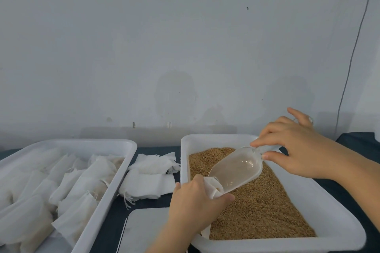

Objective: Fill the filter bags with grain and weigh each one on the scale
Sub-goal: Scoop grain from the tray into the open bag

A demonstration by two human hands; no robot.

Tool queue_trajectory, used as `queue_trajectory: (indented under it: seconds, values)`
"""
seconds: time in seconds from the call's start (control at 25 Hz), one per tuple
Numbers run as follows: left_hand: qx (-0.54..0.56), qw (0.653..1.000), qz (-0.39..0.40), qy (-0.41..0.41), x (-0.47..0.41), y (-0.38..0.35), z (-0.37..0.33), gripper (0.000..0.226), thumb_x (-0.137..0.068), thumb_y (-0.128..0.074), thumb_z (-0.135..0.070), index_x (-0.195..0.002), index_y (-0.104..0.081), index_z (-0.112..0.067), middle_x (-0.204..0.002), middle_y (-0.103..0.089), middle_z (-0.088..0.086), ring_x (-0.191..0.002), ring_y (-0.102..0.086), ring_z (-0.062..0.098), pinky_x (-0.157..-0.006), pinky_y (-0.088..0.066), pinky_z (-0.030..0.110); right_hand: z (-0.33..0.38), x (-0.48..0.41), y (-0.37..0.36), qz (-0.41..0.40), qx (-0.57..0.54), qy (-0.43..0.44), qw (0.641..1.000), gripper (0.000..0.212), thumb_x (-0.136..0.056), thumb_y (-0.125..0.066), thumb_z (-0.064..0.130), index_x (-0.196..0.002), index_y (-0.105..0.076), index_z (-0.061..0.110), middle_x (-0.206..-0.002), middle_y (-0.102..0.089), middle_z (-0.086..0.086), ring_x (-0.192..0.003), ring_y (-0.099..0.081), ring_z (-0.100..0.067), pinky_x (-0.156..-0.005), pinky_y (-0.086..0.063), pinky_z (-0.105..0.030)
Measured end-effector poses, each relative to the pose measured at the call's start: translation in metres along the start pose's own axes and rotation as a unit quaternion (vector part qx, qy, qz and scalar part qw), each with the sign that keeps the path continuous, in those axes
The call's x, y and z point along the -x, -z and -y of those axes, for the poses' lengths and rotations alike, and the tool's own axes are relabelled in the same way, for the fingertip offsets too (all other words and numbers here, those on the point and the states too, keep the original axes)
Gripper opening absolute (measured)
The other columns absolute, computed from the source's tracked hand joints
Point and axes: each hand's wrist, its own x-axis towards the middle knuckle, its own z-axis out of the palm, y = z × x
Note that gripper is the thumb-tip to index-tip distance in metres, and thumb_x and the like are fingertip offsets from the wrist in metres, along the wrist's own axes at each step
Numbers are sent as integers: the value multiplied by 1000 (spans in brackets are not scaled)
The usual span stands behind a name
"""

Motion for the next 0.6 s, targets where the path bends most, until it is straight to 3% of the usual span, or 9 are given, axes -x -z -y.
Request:
queue_trajectory:
  seconds: [0.12, 0.28, 0.4, 0.52, 0.6]
  values:
    - [4, 1000, 0, 1, 0, 0, 0, 54, -67, -52, -77, -91, -39, -31, -76, -45, -22, -79, -48, 9, -87, -41, 33, -8, 1, -2, -19, -20, -21, 999, 23, -90, -50, 48, -109, -47, 60, -100, -45, 33, -102, -30, 10, -111, 17, -29]
    - [-2, 1000, -4, 5, 0, 0, 0, 54, -67, -52, -78, -88, -38, -29, -75, -43, -21, -79, -47, 12, -91, -40, 35, -29, 5, -9, -13, -70, -72, 995, 23, -90, -54, 43, -99, -44, 62, -97, -47, 34, -103, -40, 6, -113, 9, -31]
    - [-3, 1000, -1, 6, 0, 0, 0, 55, -68, -51, -78, -89, -39, -29, -77, -44, -19, -86, -50, 13, -83, -40, 33, -33, 9, -30, 56, -43, -108, 992, 21, -92, -51, 44, -105, -46, 59, -99, -44, 36, -116, -41, 0, -116, 0, -39]
    - [7, 1000, -4, 6, 0, -1, 1, 52, -68, -51, -76, -86, -39, -29, -78, -47, -18, -84, -49, 10, -76, -39, 31, -22, 14, -63, 122, -38, -101, 987, 25, -92, -51, 43, -115, -54, 53, -115, -48, 32, -125, -34, 0, -116, 8, -45]
    - [6, 1000, -8, 4, 0, -1, 1, 51, -67, -51, -75, -82, -38, -29, -77, -48, -16, -81, -49, 10, -68, -36, 29, -11, 18, -81, 145, -58, -84, 984, 27, -91, -53, 39, -114, -56, 53, -112, -49, 33, -122, -34, 2, -115, 13, -45]
